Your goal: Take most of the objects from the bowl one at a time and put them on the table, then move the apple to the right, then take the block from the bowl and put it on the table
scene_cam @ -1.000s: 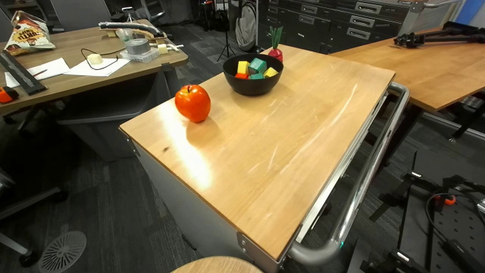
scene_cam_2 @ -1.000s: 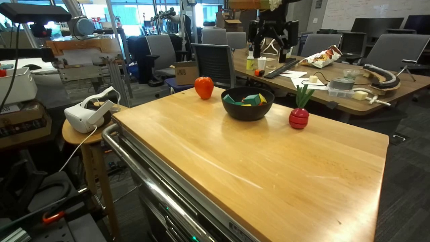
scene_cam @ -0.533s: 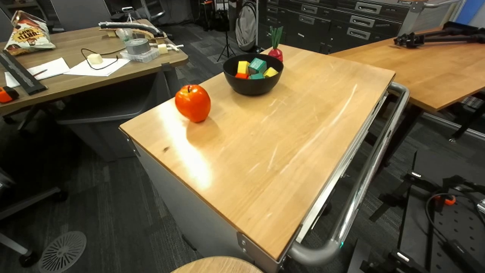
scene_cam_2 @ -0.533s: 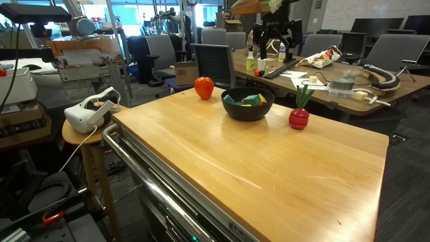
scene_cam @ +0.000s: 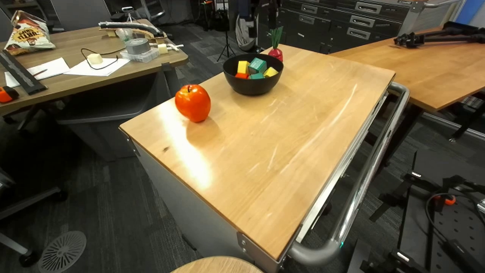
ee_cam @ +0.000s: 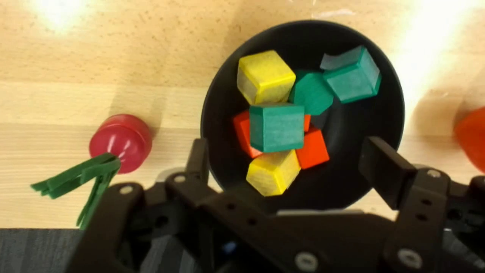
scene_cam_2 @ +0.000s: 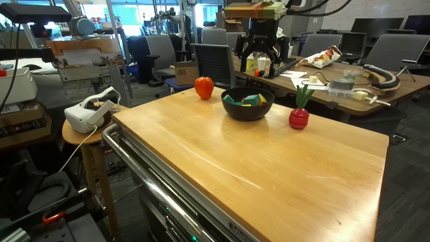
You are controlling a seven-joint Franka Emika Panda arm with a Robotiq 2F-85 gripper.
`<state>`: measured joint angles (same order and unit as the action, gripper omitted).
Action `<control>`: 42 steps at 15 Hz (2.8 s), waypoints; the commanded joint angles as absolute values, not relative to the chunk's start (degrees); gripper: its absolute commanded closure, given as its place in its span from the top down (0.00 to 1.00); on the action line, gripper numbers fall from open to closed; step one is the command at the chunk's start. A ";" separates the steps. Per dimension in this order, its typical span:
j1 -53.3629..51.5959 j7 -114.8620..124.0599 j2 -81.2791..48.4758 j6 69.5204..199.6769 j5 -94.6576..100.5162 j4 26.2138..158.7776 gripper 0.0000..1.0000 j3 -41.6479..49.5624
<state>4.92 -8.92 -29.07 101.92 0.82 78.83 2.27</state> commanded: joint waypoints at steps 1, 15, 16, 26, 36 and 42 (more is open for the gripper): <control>5.56 -13.42 -29.93 98.49 0.83 77.49 1.00 1.32; 4.19 -1.97 -36.01 104.28 0.48 76.62 1.00 2.41; 4.25 -1.88 -36.27 104.07 0.44 76.53 1.00 2.46; 3.84 0.09 -37.32 104.26 0.83 75.35 0.71 2.77; 2.34 4.11 -38.37 105.04 4.92 74.19 0.23 3.81; 5.10 2.61 -25.05 114.53 2.37 84.18 0.23 3.32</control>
<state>2.96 3.88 -34.37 109.67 5.68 76.88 3.88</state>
